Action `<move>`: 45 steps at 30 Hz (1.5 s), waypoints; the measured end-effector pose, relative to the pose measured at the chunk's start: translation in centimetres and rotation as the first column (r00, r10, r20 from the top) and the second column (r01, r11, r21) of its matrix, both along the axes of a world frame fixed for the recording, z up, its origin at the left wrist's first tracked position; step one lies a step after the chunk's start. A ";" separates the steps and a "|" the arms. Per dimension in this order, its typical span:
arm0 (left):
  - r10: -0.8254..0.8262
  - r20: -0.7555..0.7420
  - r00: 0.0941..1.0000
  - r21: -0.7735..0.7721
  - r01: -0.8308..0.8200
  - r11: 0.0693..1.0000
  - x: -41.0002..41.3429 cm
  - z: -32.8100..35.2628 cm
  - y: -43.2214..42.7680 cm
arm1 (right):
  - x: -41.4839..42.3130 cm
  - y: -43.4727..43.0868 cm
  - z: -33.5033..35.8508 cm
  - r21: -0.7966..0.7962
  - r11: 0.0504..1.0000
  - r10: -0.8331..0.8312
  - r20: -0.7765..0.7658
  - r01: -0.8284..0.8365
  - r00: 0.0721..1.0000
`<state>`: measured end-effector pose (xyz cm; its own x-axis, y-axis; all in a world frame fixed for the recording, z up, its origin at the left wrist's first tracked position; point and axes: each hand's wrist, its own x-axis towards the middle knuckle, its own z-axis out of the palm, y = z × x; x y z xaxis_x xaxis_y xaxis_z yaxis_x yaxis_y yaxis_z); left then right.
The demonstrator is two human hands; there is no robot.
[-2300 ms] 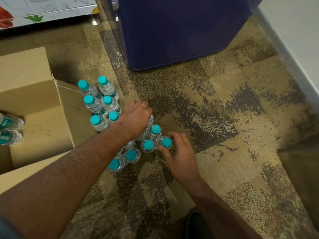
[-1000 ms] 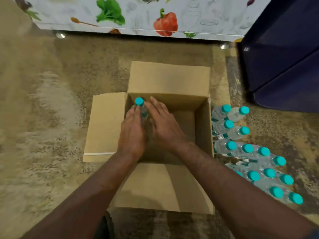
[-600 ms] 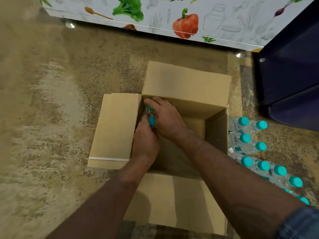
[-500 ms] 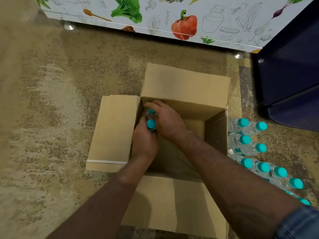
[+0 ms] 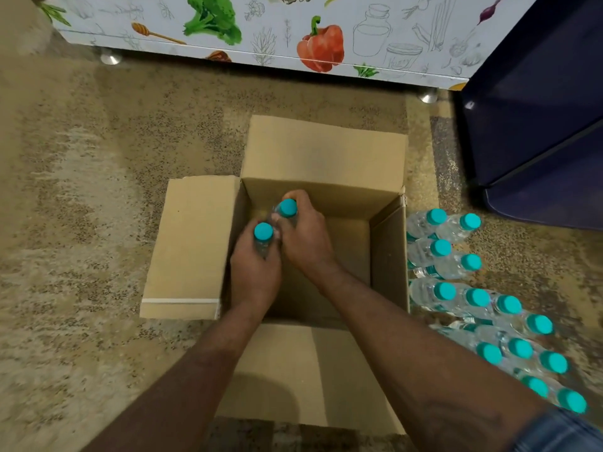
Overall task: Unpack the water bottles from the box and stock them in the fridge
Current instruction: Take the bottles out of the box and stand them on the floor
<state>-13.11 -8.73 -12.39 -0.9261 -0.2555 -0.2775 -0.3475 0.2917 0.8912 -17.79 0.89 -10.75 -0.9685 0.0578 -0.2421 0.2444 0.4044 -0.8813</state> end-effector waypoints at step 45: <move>-0.360 -0.035 0.932 0.301 0.353 0.886 22.8 18.9 31.3 | 33.4 35.9 18.5 -0.152 0.731 -0.683 -0.175 0.666 0.709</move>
